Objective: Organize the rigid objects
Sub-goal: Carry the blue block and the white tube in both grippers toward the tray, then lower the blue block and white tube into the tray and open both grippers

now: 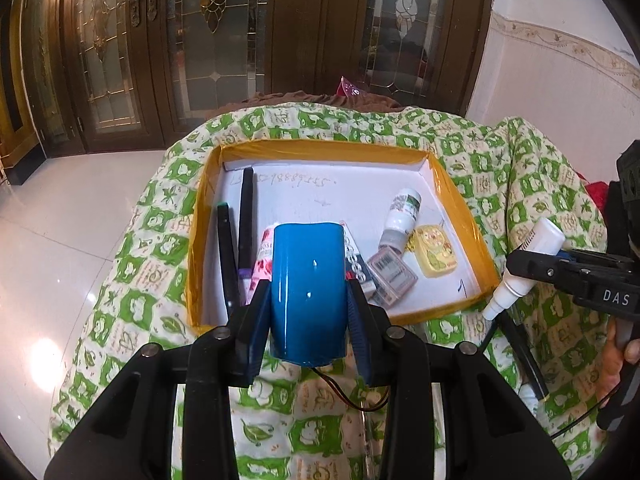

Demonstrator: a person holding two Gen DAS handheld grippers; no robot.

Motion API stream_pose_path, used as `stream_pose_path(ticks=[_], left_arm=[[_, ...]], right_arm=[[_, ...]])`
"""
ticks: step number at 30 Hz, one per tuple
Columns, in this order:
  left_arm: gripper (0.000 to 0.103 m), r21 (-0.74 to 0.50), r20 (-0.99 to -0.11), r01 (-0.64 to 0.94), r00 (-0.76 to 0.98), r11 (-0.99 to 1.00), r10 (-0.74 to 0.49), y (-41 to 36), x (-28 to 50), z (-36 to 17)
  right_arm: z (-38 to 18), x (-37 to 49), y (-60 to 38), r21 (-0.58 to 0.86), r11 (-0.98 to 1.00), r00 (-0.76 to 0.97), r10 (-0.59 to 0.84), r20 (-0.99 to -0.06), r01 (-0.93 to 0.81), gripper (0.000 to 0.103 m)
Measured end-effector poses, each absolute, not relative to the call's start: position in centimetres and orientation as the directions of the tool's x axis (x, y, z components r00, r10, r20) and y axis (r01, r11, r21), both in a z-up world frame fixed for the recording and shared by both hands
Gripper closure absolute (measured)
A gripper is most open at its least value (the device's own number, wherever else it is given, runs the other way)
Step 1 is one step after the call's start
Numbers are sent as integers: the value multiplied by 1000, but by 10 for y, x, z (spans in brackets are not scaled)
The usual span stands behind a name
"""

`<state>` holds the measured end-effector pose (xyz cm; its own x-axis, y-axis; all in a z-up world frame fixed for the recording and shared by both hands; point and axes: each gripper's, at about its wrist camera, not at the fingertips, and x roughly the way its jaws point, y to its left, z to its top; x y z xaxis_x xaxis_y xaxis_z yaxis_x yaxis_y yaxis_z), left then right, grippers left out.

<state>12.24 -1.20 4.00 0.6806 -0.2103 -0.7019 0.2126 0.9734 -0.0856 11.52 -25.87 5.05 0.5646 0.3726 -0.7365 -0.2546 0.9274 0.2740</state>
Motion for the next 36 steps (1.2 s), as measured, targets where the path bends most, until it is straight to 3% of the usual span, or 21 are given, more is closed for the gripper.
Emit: stream_pose_path(ticks=[15, 29, 36], left_arm=[[70, -144, -700, 193, 674, 971, -238, -13, 210, 55], [70, -156, -774, 164, 593, 974, -223, -16, 276, -2], [70, -165, -795, 141, 567, 976, -216, -17, 286, -21]], right_arm=[[55, 206, -268, 258, 949, 577, 315, -754, -181, 76], [17, 279, -242, 169, 966, 520, 250, -817, -198, 76], [6, 294, -239, 193, 963, 510, 263, -819, -187, 76]])
